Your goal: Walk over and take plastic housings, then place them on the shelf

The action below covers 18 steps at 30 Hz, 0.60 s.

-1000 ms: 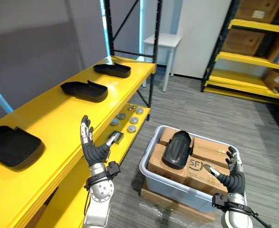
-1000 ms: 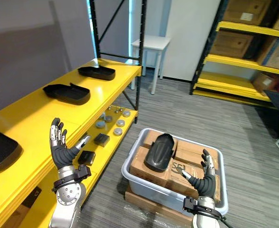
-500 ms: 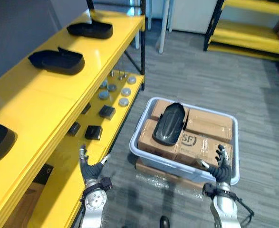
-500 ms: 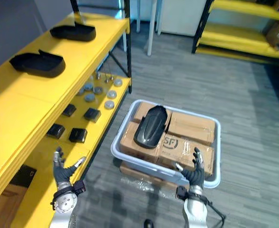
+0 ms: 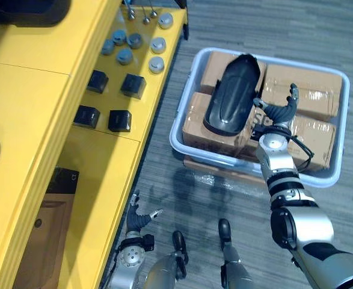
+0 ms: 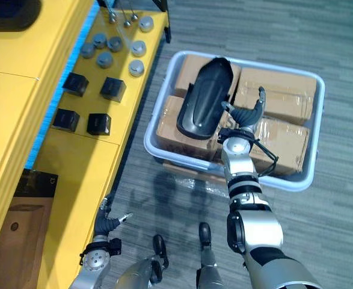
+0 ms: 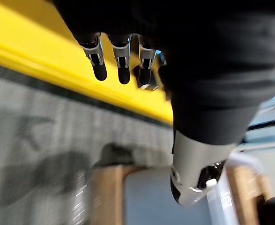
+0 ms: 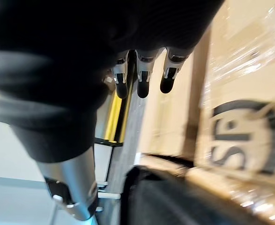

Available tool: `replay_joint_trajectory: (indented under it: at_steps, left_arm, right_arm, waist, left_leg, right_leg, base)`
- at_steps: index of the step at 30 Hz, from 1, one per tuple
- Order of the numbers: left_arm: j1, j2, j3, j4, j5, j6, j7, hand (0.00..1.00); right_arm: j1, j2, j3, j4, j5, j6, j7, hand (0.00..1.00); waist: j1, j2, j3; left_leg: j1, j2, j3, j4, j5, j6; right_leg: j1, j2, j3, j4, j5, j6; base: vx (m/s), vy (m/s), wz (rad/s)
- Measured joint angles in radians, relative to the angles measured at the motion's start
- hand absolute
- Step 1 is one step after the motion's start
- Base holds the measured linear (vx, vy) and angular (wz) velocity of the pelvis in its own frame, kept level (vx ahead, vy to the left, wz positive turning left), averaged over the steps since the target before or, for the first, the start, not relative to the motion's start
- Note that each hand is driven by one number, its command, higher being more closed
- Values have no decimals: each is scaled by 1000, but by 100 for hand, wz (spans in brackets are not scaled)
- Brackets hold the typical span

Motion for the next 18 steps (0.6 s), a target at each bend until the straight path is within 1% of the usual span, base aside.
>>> replay_joint_trajectory:
  at_steps: [4,6,8,10,12,14,16,18]
  left_arm:
    - [-28,-9,-32,78,-5,0,0,0]
    - [-29,-8,-51,102,-10,1,1,0]
    - [-28,-8,-65,103,-21,1,1,0]
    - [-30,-10,-68,103,-21,1,0,0]
    - [-48,-11,-89,120,-22,0,-1,0]
    - [-65,-14,-105,133,-22,0,-5,0]
    - [-70,-16,-105,143,-22,1,-11,0]
    - [-68,-18,-108,147,-22,1,-23,0]
  right_arm:
    - [-68,-88,24,112,33,24,9,0]
    - [-137,-149,97,170,33,38,25,0]
    - [-180,-195,151,194,32,45,42,0]
    - [-212,-242,193,218,33,49,60,0]
    - [-226,-327,254,226,35,49,82,0]
    - [-239,-390,295,251,40,49,96,0]
    - [-239,-418,316,258,42,49,100,0]
    - [-244,-427,317,258,51,49,97,0]
  waist:
    - [3,22,11]
    - [17,39,18]
    - [20,53,20]
    - [26,58,21]
    - [30,84,22]
    - [44,91,20]
    - [50,92,20]
    - [55,93,19]
  left_leg:
    - [-72,-29,-51,26,7,12]
    - [-102,-47,-58,22,19,27]
    - [-129,-58,-75,18,34,30]
    - [-155,-67,-93,12,50,29]
    - [-185,-82,-136,1,71,29]
    - [-196,-98,-160,-34,98,27]
    - [-201,-108,-186,-61,119,24]
    - [-200,-113,-201,-75,129,23]
  right_leg:
    - [-35,-21,-29,-14,11,2]
    - [-62,-35,-37,-14,10,2]
    - [-83,-44,-59,-14,10,2]
    - [-101,-50,-79,-14,10,2]
    - [-115,-58,-123,-14,10,2]
    - [-128,-71,-152,-14,11,2]
    - [-133,-77,-174,-14,11,1]
    - [-131,-80,-194,-14,11,1]
  base:
    - [-67,45,28]
    - [-50,24,16]
    - [-20,12,24]
    - [12,5,36]
    - [46,11,52]
    - [61,7,46]
    - [115,13,45]
    - [109,21,30]
